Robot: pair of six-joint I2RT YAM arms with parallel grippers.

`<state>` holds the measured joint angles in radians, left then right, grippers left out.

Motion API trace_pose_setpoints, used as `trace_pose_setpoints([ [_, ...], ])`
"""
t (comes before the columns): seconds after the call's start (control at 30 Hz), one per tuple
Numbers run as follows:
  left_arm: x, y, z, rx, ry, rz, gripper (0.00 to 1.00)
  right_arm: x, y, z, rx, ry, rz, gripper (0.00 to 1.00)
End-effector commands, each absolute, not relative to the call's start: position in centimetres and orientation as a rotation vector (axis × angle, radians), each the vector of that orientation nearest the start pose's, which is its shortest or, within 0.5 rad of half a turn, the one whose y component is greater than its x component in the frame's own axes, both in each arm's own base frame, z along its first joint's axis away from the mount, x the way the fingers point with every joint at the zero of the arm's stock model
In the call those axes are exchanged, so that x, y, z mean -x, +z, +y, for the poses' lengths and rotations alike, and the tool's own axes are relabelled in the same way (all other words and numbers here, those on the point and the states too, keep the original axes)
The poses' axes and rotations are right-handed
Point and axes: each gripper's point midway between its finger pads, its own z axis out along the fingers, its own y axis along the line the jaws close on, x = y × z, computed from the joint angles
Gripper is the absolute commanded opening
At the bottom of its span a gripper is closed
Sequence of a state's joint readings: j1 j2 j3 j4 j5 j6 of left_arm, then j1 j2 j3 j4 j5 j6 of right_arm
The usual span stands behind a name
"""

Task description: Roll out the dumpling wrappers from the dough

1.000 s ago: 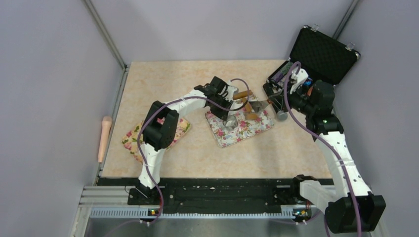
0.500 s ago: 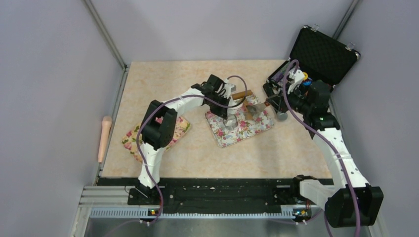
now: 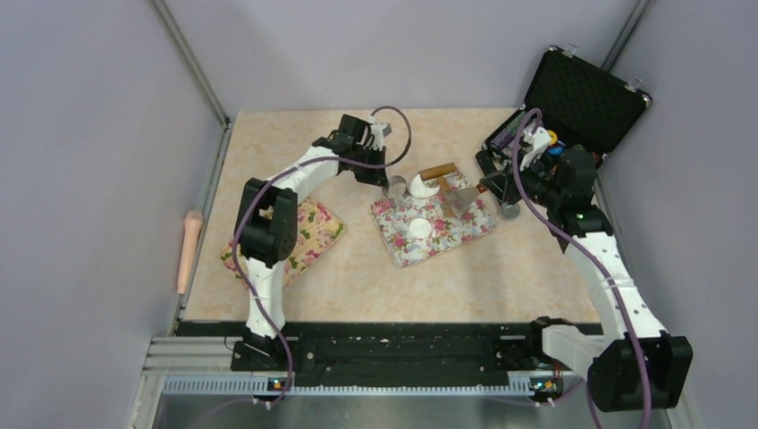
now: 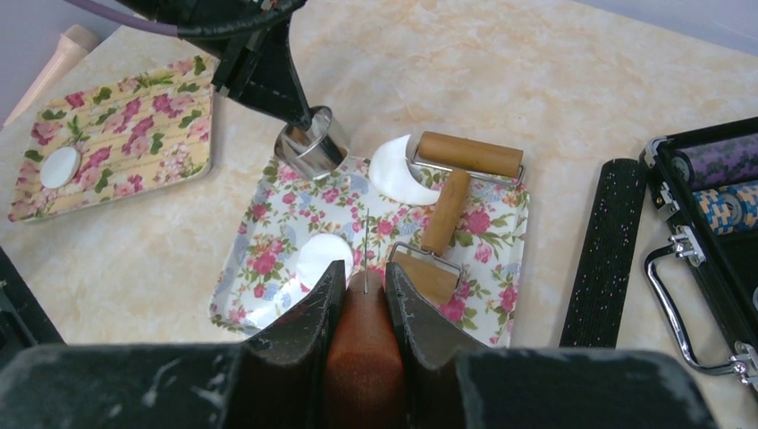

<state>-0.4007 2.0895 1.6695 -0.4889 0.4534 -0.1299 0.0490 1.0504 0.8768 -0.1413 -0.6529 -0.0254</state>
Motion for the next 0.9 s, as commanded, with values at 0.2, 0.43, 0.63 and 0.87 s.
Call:
trace_pose_setpoints([
  [0.2,-49.9,12.9,-27.3,-0.421,-0.615,2.31,0.0,-33.1,26.4,12.0,0.512,0.621,1.734,0.0],
  [0.43,-51.6,10.2,-25.8,-0.37,-0.468,2.35,0.0,-32.7,26.5,13.1,0.518,0.719,1.707,0.0],
  [0.63,-52.1,8.2,-25.4,-0.365,-0.423,2.389,0.08,-34.1,26.0,15.0,0.456,0.922,1.752,0.0],
  [0.87,-52.3,9.2,-24.5,-0.343,-0.37,2.369,0.46,-36.5,25.3,16.1,0.436,0.961,1.821,0.0],
])
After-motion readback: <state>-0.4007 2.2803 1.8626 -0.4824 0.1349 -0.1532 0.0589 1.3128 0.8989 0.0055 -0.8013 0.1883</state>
